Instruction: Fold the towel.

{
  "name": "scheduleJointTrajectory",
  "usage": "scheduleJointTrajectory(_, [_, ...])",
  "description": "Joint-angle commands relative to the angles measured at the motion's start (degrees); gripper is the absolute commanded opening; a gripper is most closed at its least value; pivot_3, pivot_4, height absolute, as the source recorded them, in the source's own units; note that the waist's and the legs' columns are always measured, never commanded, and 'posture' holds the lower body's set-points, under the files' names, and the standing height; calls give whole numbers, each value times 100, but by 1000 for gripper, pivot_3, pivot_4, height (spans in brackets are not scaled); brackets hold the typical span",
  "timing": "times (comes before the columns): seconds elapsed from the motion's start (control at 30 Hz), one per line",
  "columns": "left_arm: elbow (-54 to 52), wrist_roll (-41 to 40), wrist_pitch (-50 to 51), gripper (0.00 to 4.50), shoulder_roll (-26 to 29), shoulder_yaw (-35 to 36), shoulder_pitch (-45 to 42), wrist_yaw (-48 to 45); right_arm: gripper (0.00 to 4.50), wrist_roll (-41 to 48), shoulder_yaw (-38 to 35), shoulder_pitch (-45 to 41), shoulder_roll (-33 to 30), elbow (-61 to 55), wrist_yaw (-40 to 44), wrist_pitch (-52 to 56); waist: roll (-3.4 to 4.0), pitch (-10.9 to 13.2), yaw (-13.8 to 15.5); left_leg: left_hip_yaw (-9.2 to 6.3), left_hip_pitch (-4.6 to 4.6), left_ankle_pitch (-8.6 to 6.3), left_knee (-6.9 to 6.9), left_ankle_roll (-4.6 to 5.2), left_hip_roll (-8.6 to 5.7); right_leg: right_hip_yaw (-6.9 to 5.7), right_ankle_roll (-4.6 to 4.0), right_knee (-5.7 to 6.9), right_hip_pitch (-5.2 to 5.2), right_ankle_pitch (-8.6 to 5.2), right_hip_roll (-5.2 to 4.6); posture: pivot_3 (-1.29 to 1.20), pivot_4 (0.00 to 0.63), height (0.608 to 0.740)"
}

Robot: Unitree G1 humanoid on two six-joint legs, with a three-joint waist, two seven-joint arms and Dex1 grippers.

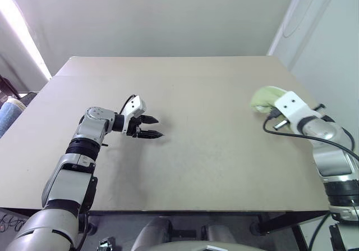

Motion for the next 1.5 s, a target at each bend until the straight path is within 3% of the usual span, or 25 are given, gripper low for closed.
scheduleJointTrajectory(0.03, [-38,7,-115,3631,-60,29,-185,-26,23,-139,49,159,141,287,-326,116,0,0,-9,0,0,1,0,1,1,3,0,0,3,0,0,0,0,692])
scheduleJointTrajectory(0.4, [76,23,-157,3631,-114,45,-263,-65,23,47,336,521,513,-4,-158,478,1,0,-5,5,1,2,8,3,2,7,12,1,8,6,2,0,0,692])
scheduleJointTrajectory(0.5, [70,36,-158,3631,-122,35,-248,-72,806,92,257,553,433,-50,-115,525,1,0,-4,4,2,1,8,1,2,6,11,1,9,6,2,0,0,692])
scheduleJointTrajectory(0.67, [55,55,-155,3631,-119,33,-233,-80,2638,238,-91,589,289,-256,-73,671,0,0,3,5,2,1,8,2,2,6,12,1,9,6,2,0,0,692])
scheduleJointTrajectory(0.8, [81,63,-159,3631,-92,50,-256,-86,4051,926,-795,623,320,-1001,343,1174,1,0,6,4,1,1,8,2,2,6,13,1,9,7,1,0,0,692])
scheduleJointTrajectory(0.97, [68,78,-146,3631,-91,73,-255,-91,4051,1909,-1657,498,305,-2023,827,1993,1,1,-4,4,0,1,7,2,4,5,16,1,14,8,2,0,0,692])
scheduleJointTrajectory(1.13, [26,92,-135,3631,-145,57,-232,-79,4051,2807,-2549,-605,965,-2106,381,3145,1,1,-13,8,1,-4,6,-5,4,2,4,1,24,3,-6,0,0,692])
scheduleJointTrajectory(1.3, [51,126,-170,3631,-193,39,-271,-57,4051,2802,-2465,-783,1423,-1468,-202,3095,0,0,18,8,0,-3,3,-5,6,-7,2,-6,9,2,-9,0,0,692])
scheduleJointTrajectory(1.5, [58,118,-150,3631,-176,66,-315,-75,4051,2488,-2074,-509,1616,-575,-750,2178,2,0,1,12,-5,4,-1,7,2,-1,20,-10,0,11,-12,0,0,692])
